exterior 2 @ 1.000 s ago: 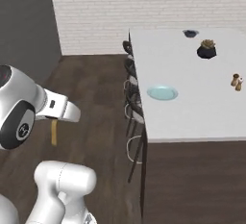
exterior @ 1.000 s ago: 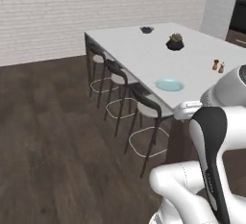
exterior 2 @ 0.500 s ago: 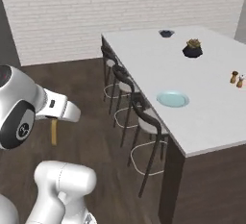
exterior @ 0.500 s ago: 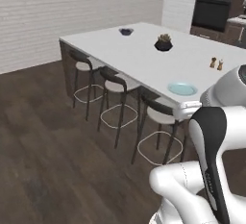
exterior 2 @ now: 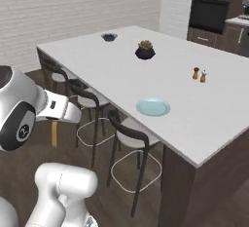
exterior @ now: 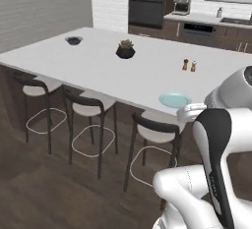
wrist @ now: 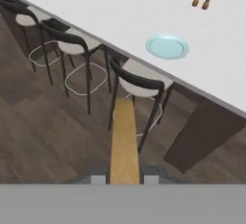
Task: Start the toaster. Once the lever pops up, take the bread to the plate on the dining counter.
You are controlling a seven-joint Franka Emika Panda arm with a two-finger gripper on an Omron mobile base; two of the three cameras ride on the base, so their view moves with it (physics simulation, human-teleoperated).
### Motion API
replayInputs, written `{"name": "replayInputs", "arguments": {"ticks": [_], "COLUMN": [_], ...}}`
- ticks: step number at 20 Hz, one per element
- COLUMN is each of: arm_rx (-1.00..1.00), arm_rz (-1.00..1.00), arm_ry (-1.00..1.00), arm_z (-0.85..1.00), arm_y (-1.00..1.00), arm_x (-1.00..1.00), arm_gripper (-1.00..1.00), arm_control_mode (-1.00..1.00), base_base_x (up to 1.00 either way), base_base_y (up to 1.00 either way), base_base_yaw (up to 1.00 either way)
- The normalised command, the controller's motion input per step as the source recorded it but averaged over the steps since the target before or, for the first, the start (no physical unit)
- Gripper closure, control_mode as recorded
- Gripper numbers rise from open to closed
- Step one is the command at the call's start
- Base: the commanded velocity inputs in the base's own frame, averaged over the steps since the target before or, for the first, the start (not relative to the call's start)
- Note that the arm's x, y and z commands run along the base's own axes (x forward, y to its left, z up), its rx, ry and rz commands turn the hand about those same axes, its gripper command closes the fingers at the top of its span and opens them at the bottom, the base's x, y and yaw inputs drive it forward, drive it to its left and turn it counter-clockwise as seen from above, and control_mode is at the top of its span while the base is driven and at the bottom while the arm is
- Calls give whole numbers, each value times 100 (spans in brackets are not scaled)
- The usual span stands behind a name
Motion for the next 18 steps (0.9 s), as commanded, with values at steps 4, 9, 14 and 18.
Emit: {"name": "replayInputs", "arguments": {"ticks": [4, 9, 14, 18], "arm_rx": [0, 0, 0, 0], "arm_rz": [0, 0, 0, 0], "arm_ry": [0, 0, 0, 0], "arm_z": [0, 0, 0, 0], "arm_y": [0, 0, 0, 0], "arm_x": [0, 0, 0, 0], "arm_gripper": [100, 100, 100, 100], "arm_control_mode": [100, 100, 100, 100], "base_base_x": [59, 48, 58, 63], "base_base_y": [76, 61, 47, 27], "base_base_yaw": [-61, -58, -51, -40]}}
